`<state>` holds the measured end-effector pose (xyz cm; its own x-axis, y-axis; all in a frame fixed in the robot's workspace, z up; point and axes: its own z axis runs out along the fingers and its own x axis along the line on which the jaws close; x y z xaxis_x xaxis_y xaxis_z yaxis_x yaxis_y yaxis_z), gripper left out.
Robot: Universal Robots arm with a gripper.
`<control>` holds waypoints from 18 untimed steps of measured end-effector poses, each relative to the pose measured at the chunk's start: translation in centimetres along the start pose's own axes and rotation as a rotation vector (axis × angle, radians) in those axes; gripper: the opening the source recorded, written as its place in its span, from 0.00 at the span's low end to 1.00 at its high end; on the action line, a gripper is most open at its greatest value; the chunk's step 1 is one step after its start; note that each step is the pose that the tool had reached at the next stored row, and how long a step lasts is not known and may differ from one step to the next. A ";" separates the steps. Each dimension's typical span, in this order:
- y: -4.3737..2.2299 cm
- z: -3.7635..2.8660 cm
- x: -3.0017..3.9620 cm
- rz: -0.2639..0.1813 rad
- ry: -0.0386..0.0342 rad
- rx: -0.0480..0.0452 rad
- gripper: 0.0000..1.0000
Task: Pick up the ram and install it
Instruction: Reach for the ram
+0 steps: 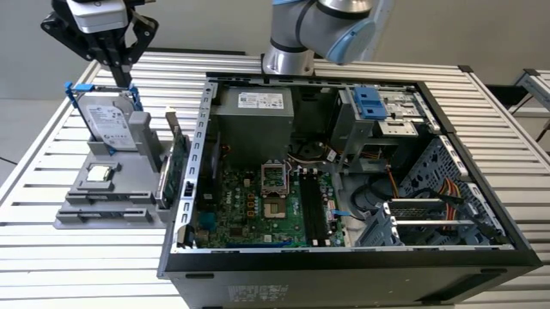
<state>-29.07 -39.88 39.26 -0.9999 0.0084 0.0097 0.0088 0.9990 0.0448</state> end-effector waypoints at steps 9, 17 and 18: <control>-0.01 0.00 0.59 -0.001 0.0001 0.0000 0.00; -0.01 0.01 1.08 -0.002 0.0001 0.0001 0.00; -0.01 0.01 1.14 -0.002 0.0001 0.0000 0.00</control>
<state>-30.22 -39.88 39.26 -0.9999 0.0069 0.0097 0.0073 0.9990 0.0449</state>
